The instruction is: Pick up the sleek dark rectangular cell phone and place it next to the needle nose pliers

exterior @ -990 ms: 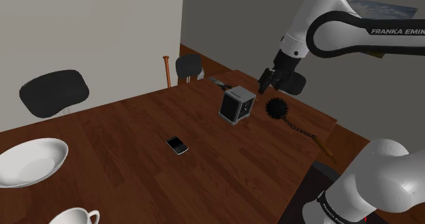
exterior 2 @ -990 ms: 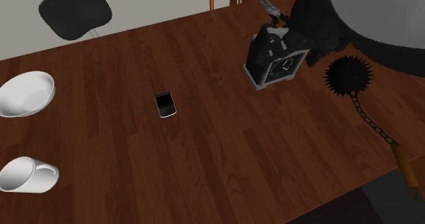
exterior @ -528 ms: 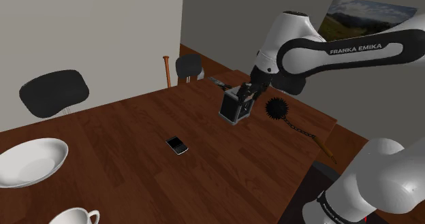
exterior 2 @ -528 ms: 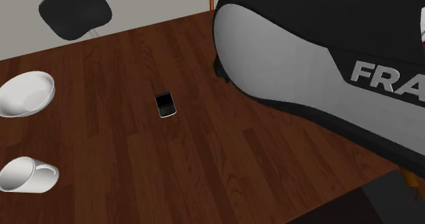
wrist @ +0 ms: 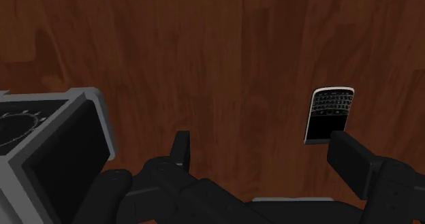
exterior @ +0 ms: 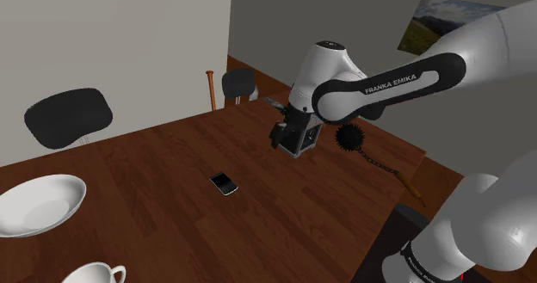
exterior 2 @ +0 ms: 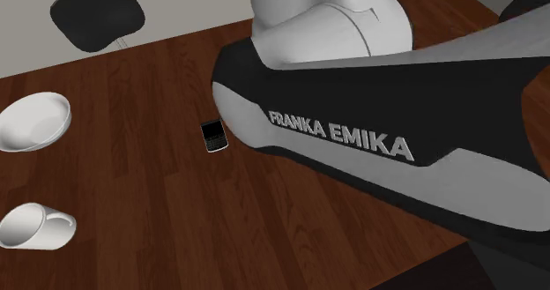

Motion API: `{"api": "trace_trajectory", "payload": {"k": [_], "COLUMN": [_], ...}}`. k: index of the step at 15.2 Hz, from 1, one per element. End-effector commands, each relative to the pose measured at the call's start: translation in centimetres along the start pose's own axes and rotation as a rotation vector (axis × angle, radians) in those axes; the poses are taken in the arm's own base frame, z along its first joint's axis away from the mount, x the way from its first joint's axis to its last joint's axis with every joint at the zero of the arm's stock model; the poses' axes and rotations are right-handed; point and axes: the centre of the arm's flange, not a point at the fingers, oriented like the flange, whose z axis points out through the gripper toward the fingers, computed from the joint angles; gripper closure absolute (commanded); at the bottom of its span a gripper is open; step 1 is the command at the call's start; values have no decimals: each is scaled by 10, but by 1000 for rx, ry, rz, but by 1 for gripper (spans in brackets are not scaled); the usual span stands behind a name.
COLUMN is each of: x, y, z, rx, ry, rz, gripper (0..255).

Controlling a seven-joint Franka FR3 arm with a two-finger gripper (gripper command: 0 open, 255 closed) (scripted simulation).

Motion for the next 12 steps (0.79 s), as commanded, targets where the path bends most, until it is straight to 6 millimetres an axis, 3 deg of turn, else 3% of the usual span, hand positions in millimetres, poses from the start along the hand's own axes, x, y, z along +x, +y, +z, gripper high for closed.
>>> {"api": "trace_trajectory", "payload": {"k": [1, 12], "x": [5, 44], "y": [-15, -101], "z": [19, 126], "rx": [5, 26], "ry": [5, 23], "rz": [-20, -129], "gripper": [0, 0]}}
